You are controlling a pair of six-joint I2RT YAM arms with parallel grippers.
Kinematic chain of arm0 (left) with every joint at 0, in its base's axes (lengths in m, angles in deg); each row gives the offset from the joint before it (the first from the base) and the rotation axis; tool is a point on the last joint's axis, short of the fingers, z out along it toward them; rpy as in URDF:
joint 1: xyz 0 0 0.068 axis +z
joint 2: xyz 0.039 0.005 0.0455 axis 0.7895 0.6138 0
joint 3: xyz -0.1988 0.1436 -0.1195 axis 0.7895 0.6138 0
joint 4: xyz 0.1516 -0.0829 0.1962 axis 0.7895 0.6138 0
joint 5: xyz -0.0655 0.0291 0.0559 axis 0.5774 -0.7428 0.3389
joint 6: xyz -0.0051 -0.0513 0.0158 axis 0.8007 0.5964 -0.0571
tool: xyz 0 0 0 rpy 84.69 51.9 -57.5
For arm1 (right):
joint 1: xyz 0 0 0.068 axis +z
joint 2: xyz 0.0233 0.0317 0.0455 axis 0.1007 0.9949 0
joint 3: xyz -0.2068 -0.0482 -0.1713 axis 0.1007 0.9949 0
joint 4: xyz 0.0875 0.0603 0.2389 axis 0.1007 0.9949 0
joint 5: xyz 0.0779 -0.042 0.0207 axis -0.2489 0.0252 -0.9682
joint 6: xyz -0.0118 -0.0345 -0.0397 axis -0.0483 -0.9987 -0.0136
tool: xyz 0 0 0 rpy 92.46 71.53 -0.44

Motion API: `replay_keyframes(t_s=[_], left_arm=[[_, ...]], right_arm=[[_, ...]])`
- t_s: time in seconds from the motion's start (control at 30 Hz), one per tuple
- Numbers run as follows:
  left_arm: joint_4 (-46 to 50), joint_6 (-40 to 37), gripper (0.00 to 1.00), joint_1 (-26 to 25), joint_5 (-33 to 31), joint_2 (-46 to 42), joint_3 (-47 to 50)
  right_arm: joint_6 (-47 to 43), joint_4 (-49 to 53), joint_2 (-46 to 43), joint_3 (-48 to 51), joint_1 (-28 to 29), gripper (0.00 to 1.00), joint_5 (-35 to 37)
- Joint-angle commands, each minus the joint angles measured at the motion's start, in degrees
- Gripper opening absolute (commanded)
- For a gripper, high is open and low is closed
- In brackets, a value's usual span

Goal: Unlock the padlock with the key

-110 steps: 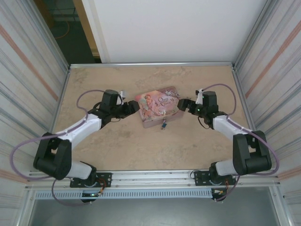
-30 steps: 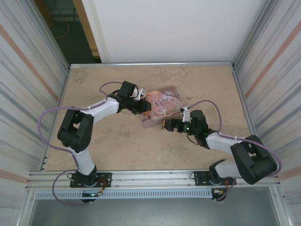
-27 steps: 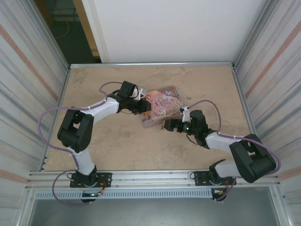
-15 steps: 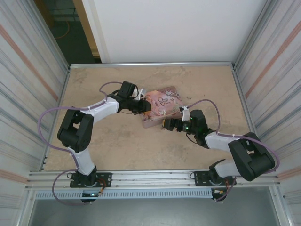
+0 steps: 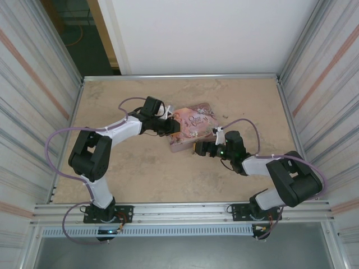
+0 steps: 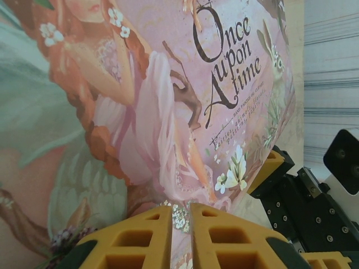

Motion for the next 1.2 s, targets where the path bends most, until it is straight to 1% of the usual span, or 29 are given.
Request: replay_keyframes(t_s=[0.0, 0.23, 0.47, 0.9, 1.17], left_arm=[[1.3, -1.5, 0.17, -0.8, 0.2, 1.6, 1.4], [1.3, -1.2, 0.17, -1.0, 0.4, 1.8, 1.2], [1.5, -1.3, 0.17, -1.1, 0.3, 1.8, 1.0], [1.6, -1.4, 0.17, -1.2, 0.4, 2.4, 0.5], [1.7, -1.4, 0.17, -1.3, 0.4, 2.5, 0.3]], right_arm=[[-1.7, -4.7, 1.7, 0.3, 0.3, 0.85, -1.2], [-1.7, -8.6, 5.0, 0.1, 0.6, 0.83, -0.7], [-1.0, -12.2, 8.4, -0.3, 0.9, 0.80, -2.1], [-1.0, -14.0, 12.1, -2.4, 1.2, 0.74, -4.4], [-0.9, -15.0, 13.0, -3.1, 1.3, 0.73, -5.3]])
